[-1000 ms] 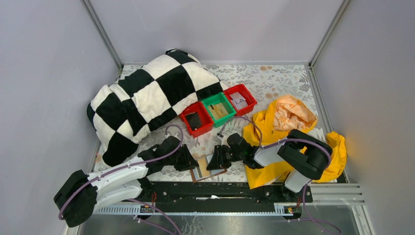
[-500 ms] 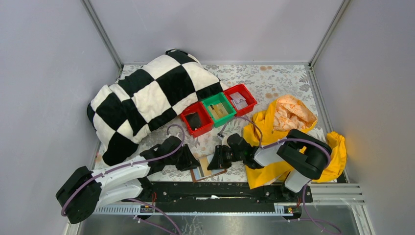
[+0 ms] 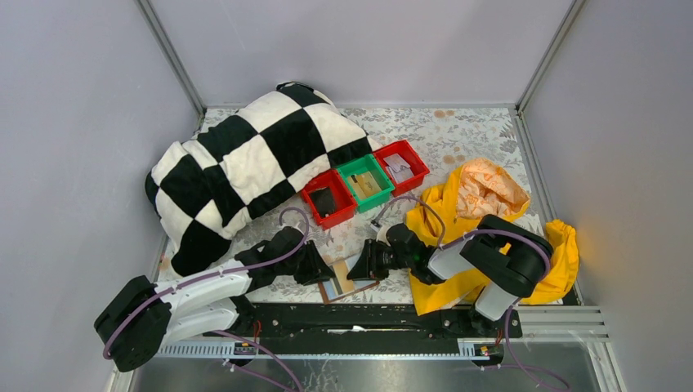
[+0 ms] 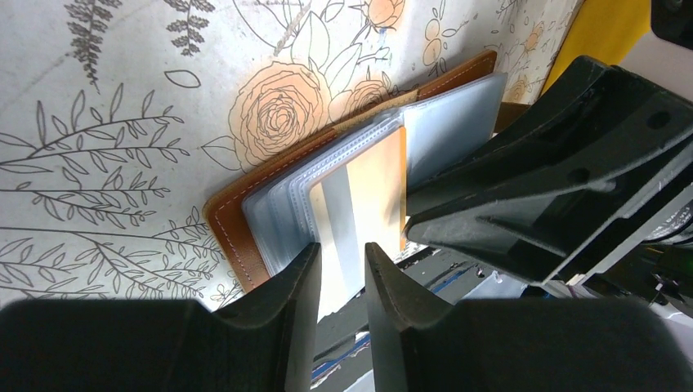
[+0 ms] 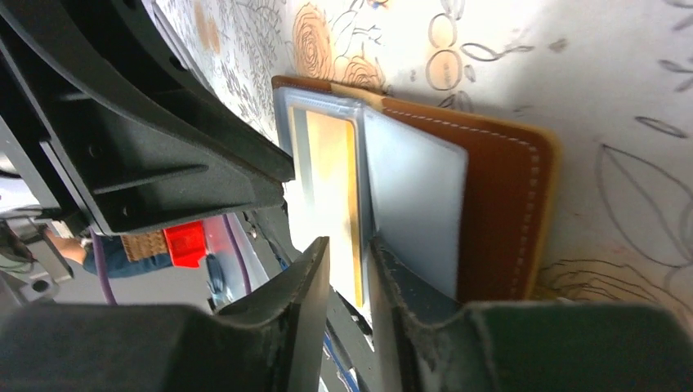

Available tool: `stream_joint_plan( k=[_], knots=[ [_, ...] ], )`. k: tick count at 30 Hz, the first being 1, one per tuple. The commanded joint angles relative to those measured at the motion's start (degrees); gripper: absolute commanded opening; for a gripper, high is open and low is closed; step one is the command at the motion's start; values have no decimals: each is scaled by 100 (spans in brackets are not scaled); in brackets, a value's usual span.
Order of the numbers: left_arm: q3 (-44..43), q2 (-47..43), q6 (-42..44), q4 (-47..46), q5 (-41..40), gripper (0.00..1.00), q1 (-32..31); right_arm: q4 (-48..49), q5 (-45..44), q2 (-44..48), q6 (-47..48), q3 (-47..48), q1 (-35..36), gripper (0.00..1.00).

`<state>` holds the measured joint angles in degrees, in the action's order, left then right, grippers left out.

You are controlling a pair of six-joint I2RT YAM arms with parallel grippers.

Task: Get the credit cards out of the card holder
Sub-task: Remove the credit card from the card holder.

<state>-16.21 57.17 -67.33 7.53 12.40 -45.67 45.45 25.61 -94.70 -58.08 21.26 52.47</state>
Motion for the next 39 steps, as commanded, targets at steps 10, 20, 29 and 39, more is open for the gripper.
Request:
stream_joint_plan(
  k=[10, 20, 29, 39],
  knots=[
    [11, 164, 102, 249, -167, 30, -21, 759, -28, -119, -301, -127, -149, 15],
    [-41, 257, 150, 230, -180, 31, -21, 1018, 392, -554, -361, 46, -150, 16],
    [-71, 288, 178, 352, -242, 31, -18, 957, 98, -215, -348, -251, -215, 0],
    [-93, 603, 247, 271, -177, 30, -18, 826, 211, -152, -246, -240, -374, 14]
  ],
)
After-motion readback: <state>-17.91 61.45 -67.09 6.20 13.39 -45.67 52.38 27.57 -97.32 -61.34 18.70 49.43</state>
